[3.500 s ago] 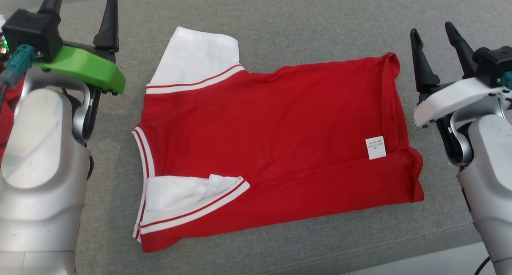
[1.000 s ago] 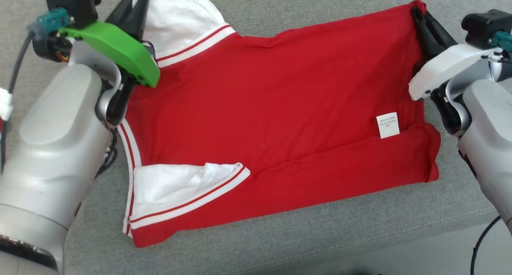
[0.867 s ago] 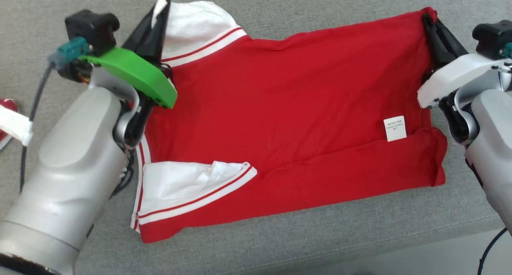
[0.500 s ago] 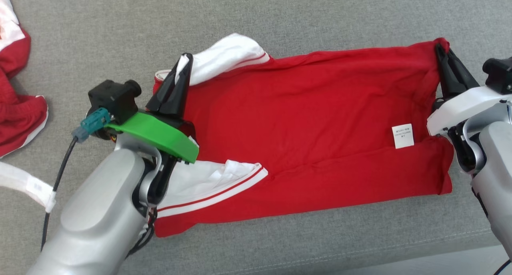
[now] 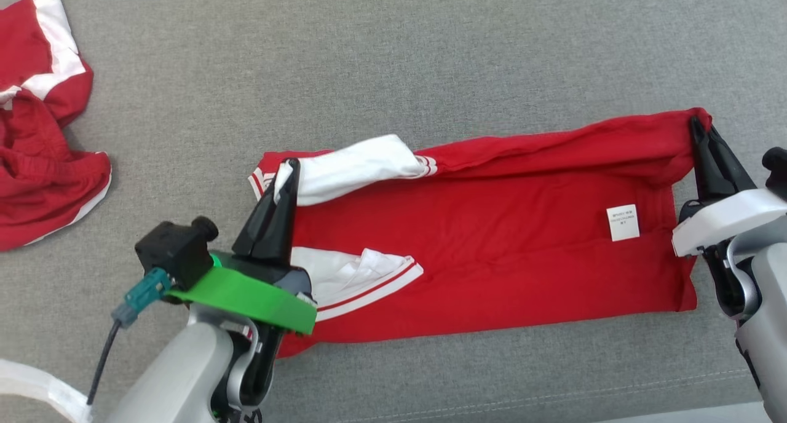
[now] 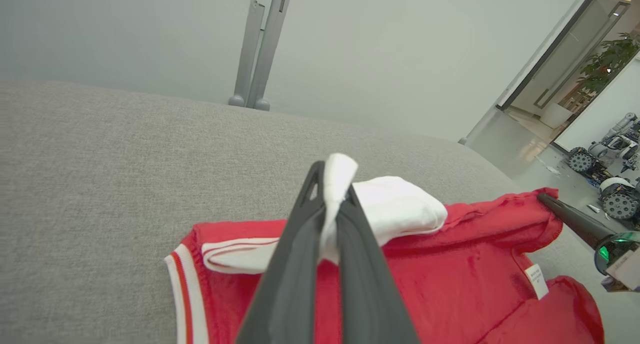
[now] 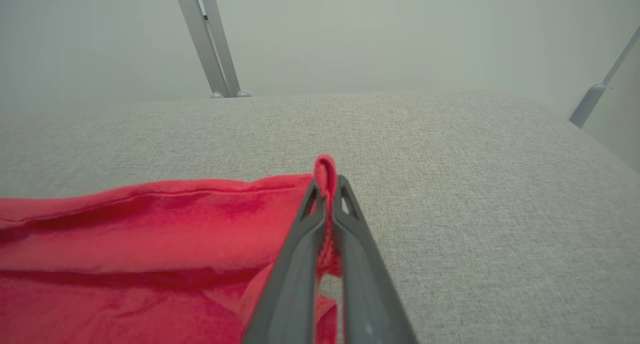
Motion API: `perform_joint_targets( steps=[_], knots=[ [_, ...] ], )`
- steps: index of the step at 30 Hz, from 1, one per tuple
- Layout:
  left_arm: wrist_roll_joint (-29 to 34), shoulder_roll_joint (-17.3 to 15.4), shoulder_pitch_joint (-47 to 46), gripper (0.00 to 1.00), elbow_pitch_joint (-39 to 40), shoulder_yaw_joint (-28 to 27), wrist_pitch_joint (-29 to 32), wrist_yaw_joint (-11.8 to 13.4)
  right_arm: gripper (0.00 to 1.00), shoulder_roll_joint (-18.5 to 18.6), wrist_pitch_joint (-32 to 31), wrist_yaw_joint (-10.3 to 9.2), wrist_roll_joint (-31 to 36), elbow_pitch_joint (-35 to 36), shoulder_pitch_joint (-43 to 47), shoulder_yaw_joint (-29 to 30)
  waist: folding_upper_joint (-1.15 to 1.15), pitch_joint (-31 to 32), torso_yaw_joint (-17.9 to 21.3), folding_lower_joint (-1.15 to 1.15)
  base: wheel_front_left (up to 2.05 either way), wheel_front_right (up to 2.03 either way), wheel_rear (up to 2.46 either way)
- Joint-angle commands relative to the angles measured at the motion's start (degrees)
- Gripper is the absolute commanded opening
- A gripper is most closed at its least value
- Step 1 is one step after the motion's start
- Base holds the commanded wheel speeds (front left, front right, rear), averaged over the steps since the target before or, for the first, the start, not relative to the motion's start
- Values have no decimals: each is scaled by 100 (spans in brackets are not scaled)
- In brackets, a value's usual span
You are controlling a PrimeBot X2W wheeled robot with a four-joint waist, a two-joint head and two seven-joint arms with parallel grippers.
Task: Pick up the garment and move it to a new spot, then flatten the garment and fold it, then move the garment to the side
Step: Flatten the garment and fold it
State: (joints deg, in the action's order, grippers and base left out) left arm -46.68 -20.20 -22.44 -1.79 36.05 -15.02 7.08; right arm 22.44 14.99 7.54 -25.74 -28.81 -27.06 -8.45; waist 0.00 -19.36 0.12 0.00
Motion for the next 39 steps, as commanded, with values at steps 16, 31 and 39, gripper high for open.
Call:
perform_joint_targets(
  steps=[16,31,39],
  knots=[
    [171,367,1213,100,-169,-423,-17,3,100,-362,27,-11,37,642,1206,730,0,274,-199,0,0,0,0],
    [2201,1292,1503,100,46,-2484,-18,-416,100,-426,23,-11,242,1026,1117,848,0,470,-164,0,0,0,0],
    [2963,1659,1631,100,119,-3311,-18,-730,100,-569,23,-11,237,-140,877,740,0,457,-272,0,0,0,0]
  ],
)
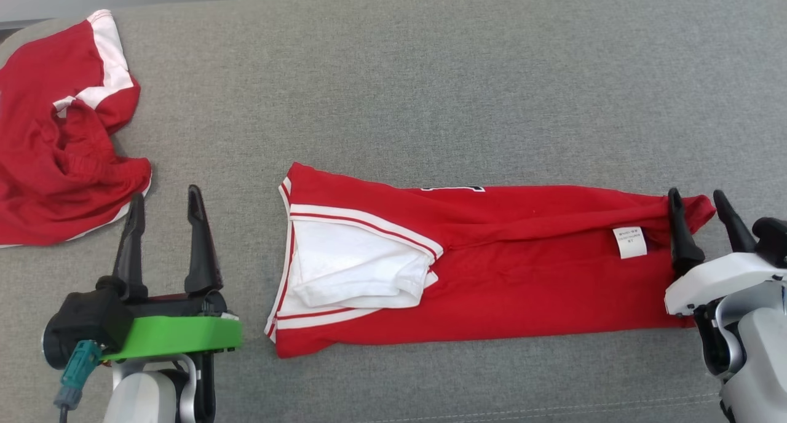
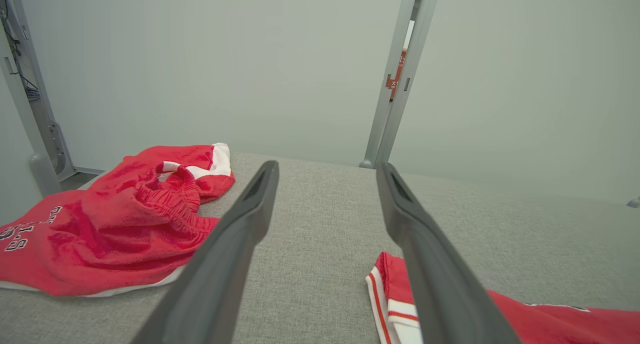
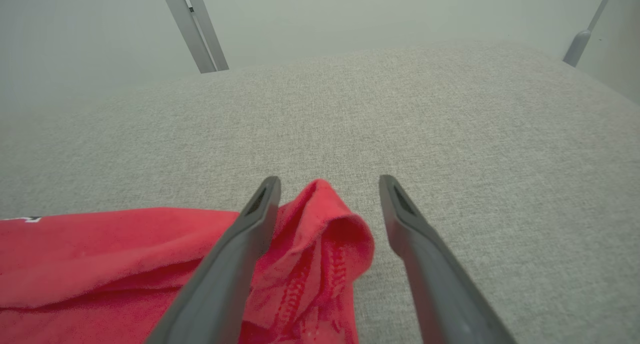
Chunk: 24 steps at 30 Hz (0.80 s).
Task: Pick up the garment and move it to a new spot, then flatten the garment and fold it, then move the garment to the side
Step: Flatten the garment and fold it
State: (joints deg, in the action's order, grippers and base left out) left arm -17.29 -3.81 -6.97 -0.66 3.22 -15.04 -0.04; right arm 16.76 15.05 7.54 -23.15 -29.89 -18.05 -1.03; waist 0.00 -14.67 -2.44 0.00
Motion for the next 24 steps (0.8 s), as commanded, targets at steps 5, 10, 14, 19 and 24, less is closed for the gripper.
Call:
perform_joint_targets(
  steps=[5,10,14,19,24],
  knots=[
    [231,76,105,100,-5,-312,-17,-107,100,-83,17,-11,-207,-583,-70,-114,0,-36,-44,0,0,0,0],
    [253,87,150,100,-83,-414,-17,-75,83,-172,15,-11,-396,-961,5,-329,0,-11,-20,0,0,0,0],
    [334,88,209,100,-183,-382,-17,-38,35,-288,-1,-11,-555,-1127,65,-598,0,18,5,0,0,0,0],
    [452,88,269,100,-330,-369,-17,-7,0,-291,-4,-11,-742,-1154,0,-702,0,97,29,0,0,0,0],
    [609,87,337,100,-494,-384,-17,-41,0,-26,10,-12,-786,-1052,-145,-395,0,247,70,0,0,0,0]
  ],
)
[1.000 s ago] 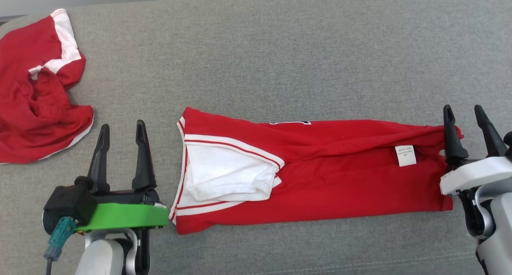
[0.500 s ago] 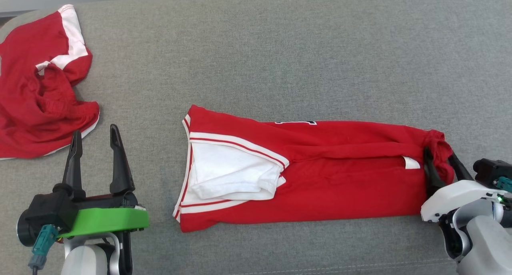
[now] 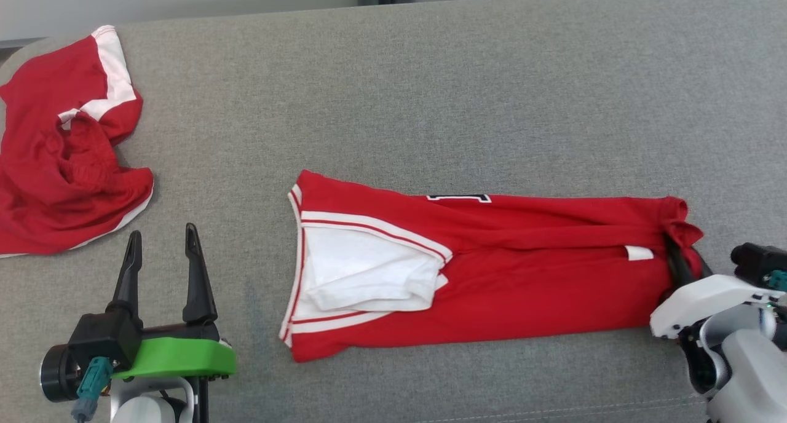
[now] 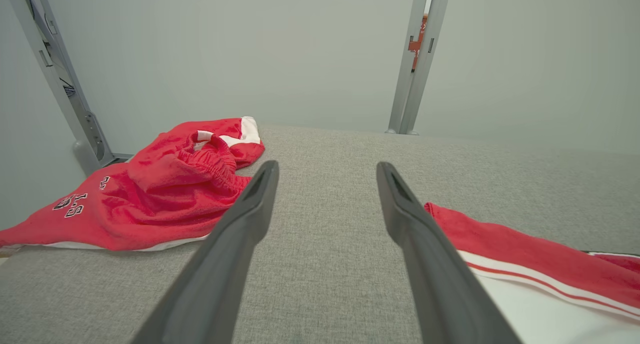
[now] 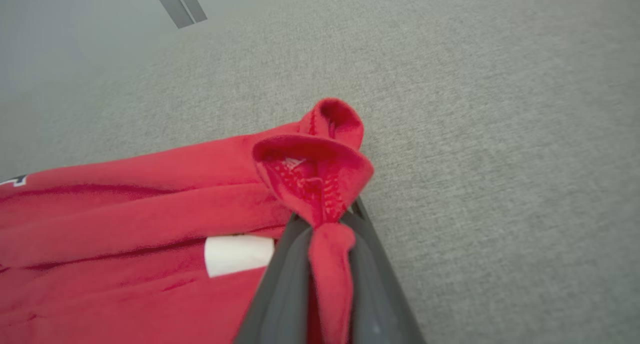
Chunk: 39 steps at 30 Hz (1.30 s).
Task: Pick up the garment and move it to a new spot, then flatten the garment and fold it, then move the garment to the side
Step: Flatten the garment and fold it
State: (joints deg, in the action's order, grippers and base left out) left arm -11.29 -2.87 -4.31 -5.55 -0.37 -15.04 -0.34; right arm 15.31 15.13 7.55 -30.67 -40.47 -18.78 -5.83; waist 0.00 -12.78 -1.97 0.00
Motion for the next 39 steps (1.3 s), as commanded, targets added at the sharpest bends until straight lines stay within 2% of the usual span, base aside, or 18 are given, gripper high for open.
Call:
perform_joint_targets(
  steps=[1,10,16,23,34,39],
  knots=[
    [17,-7,87,100,-27,-41,-17,-17,0,172,1,-13,-35,13,-88,152,0,83,31,0,0,0,0],
    [41,-7,233,100,-187,-170,-17,-44,0,790,1,-13,41,-258,-259,673,0,365,96,0,0,0,0],
    [51,-7,306,100,-253,-281,-17,-31,0,881,1,-13,33,-370,-338,751,0,507,122,0,0,0,0],
    [1,-7,398,100,-254,-292,-17,-10,0,473,1,-12,57,-68,-290,444,0,629,115,0,0,0,0],
    [-106,-7,454,100,-308,-232,-17,28,0,-276,-200,-10,-126,901,-213,-612,0,721,75,0,0,0,0],
    [-138,-7,385,100,-340,-178,-17,19,0,-717,-290,-10,-150,1094,-318,-1062,0,718,12,0,0,0,0]
  ],
)
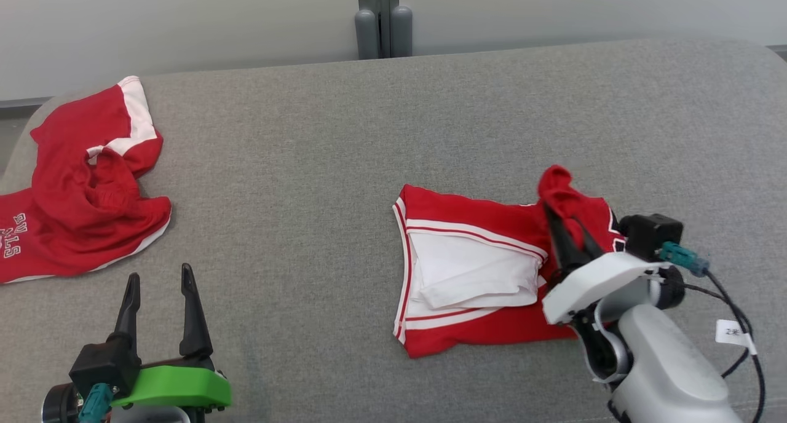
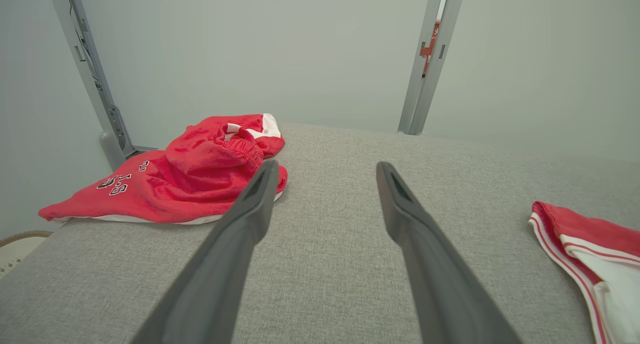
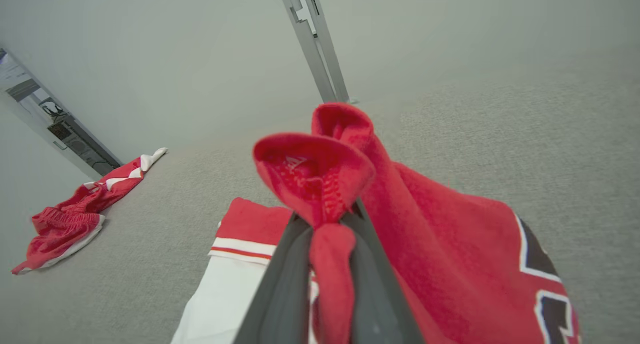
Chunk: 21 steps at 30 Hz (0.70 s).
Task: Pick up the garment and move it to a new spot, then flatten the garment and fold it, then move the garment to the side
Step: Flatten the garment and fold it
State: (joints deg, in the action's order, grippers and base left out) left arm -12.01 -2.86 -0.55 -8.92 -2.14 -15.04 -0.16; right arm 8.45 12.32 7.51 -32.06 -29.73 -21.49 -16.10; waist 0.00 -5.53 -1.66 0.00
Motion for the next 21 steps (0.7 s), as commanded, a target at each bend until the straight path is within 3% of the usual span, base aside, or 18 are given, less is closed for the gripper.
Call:
perform_joint_targets(
  steps=[1,8,20,21],
  knots=[
    [-71,-8,-6,100,-7,21,-17,3,0,-89,-15,-6,-6,21,-87,-108,0,-11,-42,0,0,0,0],
    [-103,-8,-135,100,-25,193,-17,41,0,-462,4,-6,-30,-224,-476,-635,0,-127,-239,0,0,0,0],
    [-226,-9,-310,100,-107,389,-17,103,0,-543,195,-5,-525,-734,-967,-1475,0,-302,-548,0,0,0,0],
    [-234,-9,-312,100,-108,392,-17,112,42,-544,199,-5,-549,-806,-978,-1524,0,-303,-550,0,0,0,0]
  ],
)
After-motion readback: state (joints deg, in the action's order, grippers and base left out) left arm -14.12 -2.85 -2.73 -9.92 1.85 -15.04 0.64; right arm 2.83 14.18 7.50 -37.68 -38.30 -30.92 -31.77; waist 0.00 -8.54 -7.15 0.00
